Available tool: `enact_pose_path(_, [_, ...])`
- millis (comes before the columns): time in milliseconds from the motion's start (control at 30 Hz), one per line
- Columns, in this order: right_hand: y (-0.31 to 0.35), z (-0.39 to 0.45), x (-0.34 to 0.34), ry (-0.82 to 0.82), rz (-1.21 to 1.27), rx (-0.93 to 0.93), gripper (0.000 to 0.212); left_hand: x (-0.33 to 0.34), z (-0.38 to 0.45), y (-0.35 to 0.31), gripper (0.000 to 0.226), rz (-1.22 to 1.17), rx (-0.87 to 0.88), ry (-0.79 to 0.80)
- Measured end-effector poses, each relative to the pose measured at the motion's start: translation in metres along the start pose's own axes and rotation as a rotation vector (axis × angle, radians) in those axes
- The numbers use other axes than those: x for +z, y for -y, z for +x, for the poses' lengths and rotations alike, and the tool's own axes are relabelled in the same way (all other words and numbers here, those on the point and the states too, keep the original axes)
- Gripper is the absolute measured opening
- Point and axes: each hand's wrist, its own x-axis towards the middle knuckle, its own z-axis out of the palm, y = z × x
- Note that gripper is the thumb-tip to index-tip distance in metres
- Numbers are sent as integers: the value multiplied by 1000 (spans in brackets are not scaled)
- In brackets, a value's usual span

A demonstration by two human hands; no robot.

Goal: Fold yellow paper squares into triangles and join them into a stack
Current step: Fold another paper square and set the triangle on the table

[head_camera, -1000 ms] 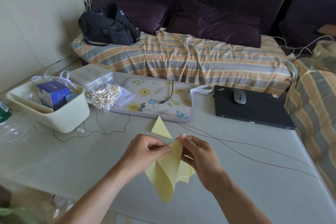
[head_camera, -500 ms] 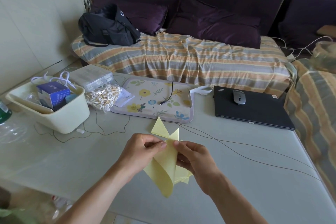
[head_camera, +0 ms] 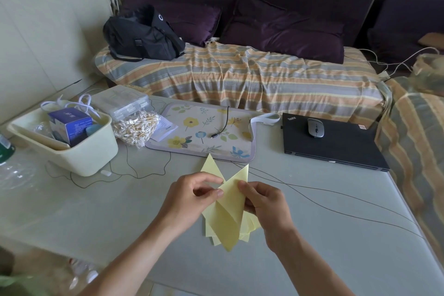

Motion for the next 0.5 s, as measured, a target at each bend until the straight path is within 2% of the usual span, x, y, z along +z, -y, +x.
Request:
enact_pose_path(133, [0,1,-2,-20,40,17,28,1,-1,-2,14,58,85,-55])
enact_pose_path(300, [1,1,-1,-18,71,13,31,1,0,-2,17,31,96,-66])
enact_pose_path(500, [0,0,0,94,118,68,40,-2,1,-1,18,-150,14,-83])
